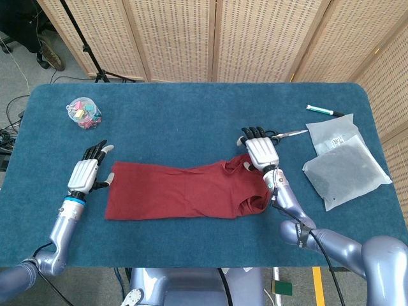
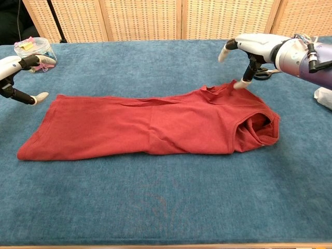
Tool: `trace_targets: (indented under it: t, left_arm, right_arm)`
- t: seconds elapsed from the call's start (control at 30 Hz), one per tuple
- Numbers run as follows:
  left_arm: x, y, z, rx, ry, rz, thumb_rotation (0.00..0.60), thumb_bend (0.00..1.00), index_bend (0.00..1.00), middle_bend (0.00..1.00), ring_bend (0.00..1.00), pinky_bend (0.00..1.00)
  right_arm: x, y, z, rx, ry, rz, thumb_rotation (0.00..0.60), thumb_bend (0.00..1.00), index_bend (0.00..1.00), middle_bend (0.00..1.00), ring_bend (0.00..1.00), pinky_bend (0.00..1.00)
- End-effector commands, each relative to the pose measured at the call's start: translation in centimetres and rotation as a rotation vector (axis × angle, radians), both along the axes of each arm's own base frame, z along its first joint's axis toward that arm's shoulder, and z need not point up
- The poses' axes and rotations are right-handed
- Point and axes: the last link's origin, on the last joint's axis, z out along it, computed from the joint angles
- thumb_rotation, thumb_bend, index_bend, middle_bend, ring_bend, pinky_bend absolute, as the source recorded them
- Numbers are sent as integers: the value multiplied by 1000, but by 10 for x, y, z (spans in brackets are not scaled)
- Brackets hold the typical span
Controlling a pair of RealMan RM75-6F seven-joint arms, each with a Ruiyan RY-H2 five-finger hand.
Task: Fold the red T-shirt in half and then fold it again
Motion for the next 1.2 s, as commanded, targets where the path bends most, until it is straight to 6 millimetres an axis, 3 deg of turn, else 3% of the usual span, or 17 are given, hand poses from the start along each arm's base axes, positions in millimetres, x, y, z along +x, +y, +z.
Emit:
trace_targets:
  t: [0.03, 0.27, 0.47, 0.7, 1.2]
  left_arm:
    - [1, -1, 2, 6, -2, -5, 600, 403, 0, 0, 0, 0]
    - [4, -2, 7, 14, -15, -11, 600, 402, 0, 0, 0, 0]
    - [2, -5, 14, 6, -10, -9, 600, 403, 0, 0, 0, 0]
    - [-2, -13, 23, -11, 4, -3, 600, 403, 0, 0, 0, 0]
    - [-15, -42, 36, -15, 18, 18, 600, 405, 0, 0, 0, 0]
  right_arm:
    - [0, -1, 1, -32, 12, -16, 600, 0, 0, 0, 0, 37]
    - [2, 1, 10, -72, -4, -17, 600, 0, 0, 0, 0, 37]
    - [-1, 14, 29, -94, -14, 22, 600, 0, 0, 0, 0, 37]
    - [-18, 50, 56, -105, -14, 48, 600, 0, 0, 0, 0, 37]
    - [-70, 158, 108, -103, -34, 77, 600, 0, 0, 0, 0, 37]
